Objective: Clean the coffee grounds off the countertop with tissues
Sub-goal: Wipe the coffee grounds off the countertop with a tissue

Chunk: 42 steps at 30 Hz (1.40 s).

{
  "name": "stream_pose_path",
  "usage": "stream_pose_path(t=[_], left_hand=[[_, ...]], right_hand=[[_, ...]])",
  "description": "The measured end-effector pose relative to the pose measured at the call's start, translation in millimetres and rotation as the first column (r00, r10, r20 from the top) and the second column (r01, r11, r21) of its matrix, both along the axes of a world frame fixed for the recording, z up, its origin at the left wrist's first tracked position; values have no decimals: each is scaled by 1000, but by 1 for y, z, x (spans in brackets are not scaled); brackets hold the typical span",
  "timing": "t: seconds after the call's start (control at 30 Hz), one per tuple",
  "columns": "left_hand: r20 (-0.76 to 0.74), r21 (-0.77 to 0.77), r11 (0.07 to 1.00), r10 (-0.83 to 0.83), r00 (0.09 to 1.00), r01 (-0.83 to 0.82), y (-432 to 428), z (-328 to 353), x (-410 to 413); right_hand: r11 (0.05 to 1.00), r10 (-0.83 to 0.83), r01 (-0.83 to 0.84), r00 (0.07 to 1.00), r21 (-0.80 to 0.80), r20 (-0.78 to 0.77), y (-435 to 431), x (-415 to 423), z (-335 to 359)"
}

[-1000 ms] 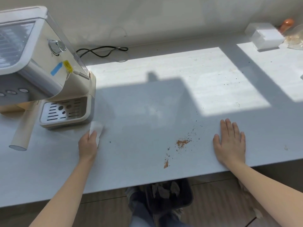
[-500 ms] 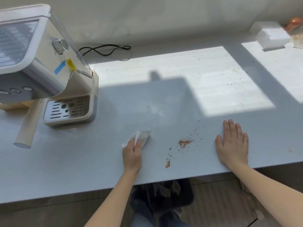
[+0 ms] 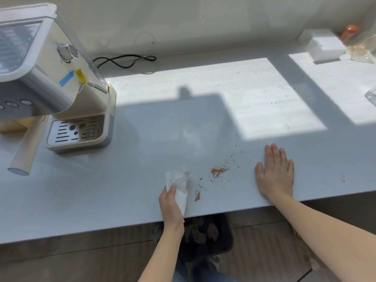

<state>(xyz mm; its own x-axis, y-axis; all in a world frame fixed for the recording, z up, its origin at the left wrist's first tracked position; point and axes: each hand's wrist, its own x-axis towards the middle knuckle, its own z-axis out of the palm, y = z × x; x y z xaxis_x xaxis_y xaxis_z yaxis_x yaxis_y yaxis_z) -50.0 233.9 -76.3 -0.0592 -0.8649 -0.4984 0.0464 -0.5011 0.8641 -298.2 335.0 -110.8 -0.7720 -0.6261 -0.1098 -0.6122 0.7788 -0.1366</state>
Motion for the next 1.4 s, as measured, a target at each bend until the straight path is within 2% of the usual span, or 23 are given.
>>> stream_pose_path(t=[0.07,0.13,0.23,0.33,0.4,0.47,0.5,0.57,0.6,0.67,0.73,0.87,1.23,1.33,1.4], left_hand=[[-58,115,973,208,976,-200,-15,11,12],[-173,159,909,410,896,-385,-37,26,33],[-276,144,850,526,804,-507,-78,42,71],[-201,119,842,539,818,-526,-107,38,109],[-65,-6,843,537,841,-538,-118,30,128],[105,-224,866,477,873,-446,-123,20,141],[199,-310,888,409,891,-338,-123,14,145],[423,-368,929,188,886,-22,-121,-2,149],[548,-360,917,59,834,172,-118,-11,149],[744,-320,806,-112,659,498,-113,-28,149],[811,-278,760,-142,567,587,-116,-32,144],[811,-201,748,-234,536,632,-107,-29,121],[664,-227,607,-476,577,762,-11,-20,-2],[601,-224,609,-528,600,761,7,-20,-19],[503,-190,658,-572,648,728,12,-16,-26]], right_hand=[[1000,0,0,1000,0,-4,0,-1,0],[1000,2,-2,1000,4,-5,0,-2,-1],[1000,3,-3,1000,-9,-6,1,-2,-3],[1000,2,-2,1000,-22,-5,1,-3,-4],[1000,1,-1,1000,-21,-5,2,-3,-5],[1000,0,0,1000,-12,-9,1,-3,-6],[1000,0,0,1000,-7,-13,1,-3,-7],[1000,-1,1,1000,-3,-12,1,-4,-7],[1000,-2,2,1000,-3,-9,1,-3,-7],[1000,-5,5,1000,3,-9,1,-3,-7],[1000,-8,8,1000,10,-11,1,-2,-7],[1000,2,-2,1000,16,-16,1,-3,-7],[1000,-3,3,1000,3,0,0,-1,-2],[1000,-1,1,1000,-5,8,0,0,-1],[1000,0,0,1000,7,2,0,0,-2]])
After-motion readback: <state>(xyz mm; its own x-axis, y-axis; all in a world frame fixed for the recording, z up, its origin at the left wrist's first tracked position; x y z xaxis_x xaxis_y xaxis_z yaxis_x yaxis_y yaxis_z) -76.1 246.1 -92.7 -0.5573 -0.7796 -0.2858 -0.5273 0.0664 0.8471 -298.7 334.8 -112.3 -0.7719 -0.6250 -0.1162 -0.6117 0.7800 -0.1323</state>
